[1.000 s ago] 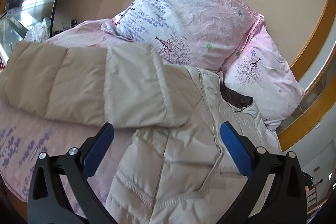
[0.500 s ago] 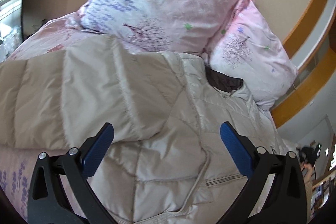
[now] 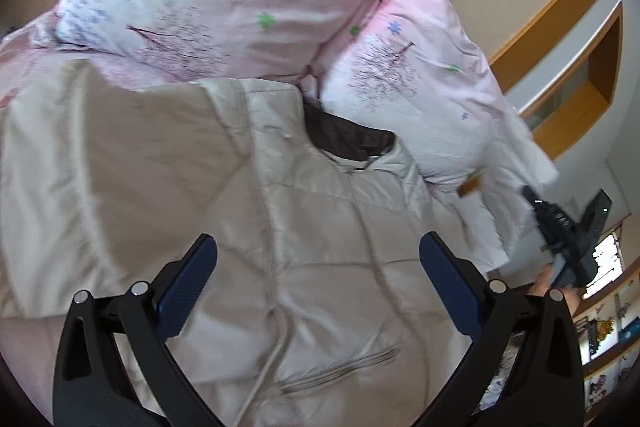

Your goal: Fold large clothes

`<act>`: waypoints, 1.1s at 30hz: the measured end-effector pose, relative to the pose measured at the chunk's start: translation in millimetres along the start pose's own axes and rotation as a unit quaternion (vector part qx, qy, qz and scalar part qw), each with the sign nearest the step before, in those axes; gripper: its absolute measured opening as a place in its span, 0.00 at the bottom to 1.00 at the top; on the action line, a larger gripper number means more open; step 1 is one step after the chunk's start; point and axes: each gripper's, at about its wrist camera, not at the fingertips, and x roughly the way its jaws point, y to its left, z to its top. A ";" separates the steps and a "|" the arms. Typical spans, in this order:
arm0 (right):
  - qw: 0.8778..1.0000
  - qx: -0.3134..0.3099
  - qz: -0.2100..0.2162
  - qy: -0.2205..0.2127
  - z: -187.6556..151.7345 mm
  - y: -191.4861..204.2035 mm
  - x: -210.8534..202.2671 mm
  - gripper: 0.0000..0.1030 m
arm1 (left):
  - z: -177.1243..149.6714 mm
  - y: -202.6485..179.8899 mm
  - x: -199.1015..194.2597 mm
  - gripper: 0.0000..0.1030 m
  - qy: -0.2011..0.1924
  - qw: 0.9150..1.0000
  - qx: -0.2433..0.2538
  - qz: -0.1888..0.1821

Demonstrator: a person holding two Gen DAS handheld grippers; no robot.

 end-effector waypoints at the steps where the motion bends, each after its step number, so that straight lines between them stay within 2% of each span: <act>1: 1.000 -0.010 0.016 0.021 -7.2 17.1 13.0 0.06 | 1.3 -1.7 4.7 0.98 0.004 1.000 -0.004 -0.008; 3: 0.996 -0.031 0.040 0.070 -28.6 46.0 40.4 0.06 | 3.3 -2.7 17.8 0.98 0.020 0.999 -0.028 -0.031; 5: 0.989 -0.060 0.042 0.125 -56.2 71.1 69.1 0.06 | 3.4 -1.0 31.5 0.97 0.039 0.997 -0.055 -0.049; 8: 0.973 -0.118 0.023 0.199 -94.2 101.6 96.4 0.11 | 2.7 1.0 53.6 0.96 0.065 0.992 -0.087 -0.067; 10: 0.963 -0.162 -0.001 0.217 -108.6 112.1 101.5 0.17 | 1.8 -1.2 65.7 0.96 0.079 0.990 -0.093 -0.070; 12: 0.954 -0.200 -0.018 0.222 -113.0 120.7 102.7 0.43 | 1.6 -5.2 76.8 0.96 0.092 0.989 -0.094 -0.069; 13: 0.954 -0.206 -0.016 0.219 -113.9 121.6 97.6 0.73 | 1.6 -7.6 81.8 0.96 0.097 0.989 -0.093 -0.068; 14: 0.956 -0.206 -0.006 0.209 -114.1 120.9 89.1 0.91 | 1.5 -11.5 88.3 0.95 0.103 0.988 -0.091 -0.065; 15: 0.960 -0.205 0.004 0.191 -109.9 118.3 78.8 0.91 | 1.4 -13.4 92.6 0.95 0.106 0.988 -0.091 -0.066; 18: 0.967 -0.184 0.019 0.177 -95.7 105.9 57.9 0.91 | 0.3 -21.0 111.8 0.90 0.125 0.985 -0.097 -0.069; 21: 0.979 -0.114 0.033 0.164 -80.1 78.7 38.9 0.91 | -1.1 -26.9 129.6 0.75 0.141 0.984 -0.097 -0.055; 24: 0.989 -0.041 0.027 0.143 -62.9 44.1 23.1 0.91 | -1.8 -29.4 148.2 0.55 0.151 0.983 -0.099 -0.038; 26: 0.993 -0.002 0.009 0.118 -48.4 22.1 15.1 0.91 | -1.6 -27.6 156.7 0.20 0.152 0.983 -0.102 -0.028; 29: 0.995 0.020 -0.007 0.096 -37.6 5.1 5.0 0.91 | 1.6 -22.3 148.9 0.14 0.129 0.986 -0.100 -0.026; 33: 0.997 0.025 -0.011 0.076 -32.0 1.0 3.4 0.90 | 5.0 -10.8 120.9 0.14 0.093 0.992 -0.090 -0.005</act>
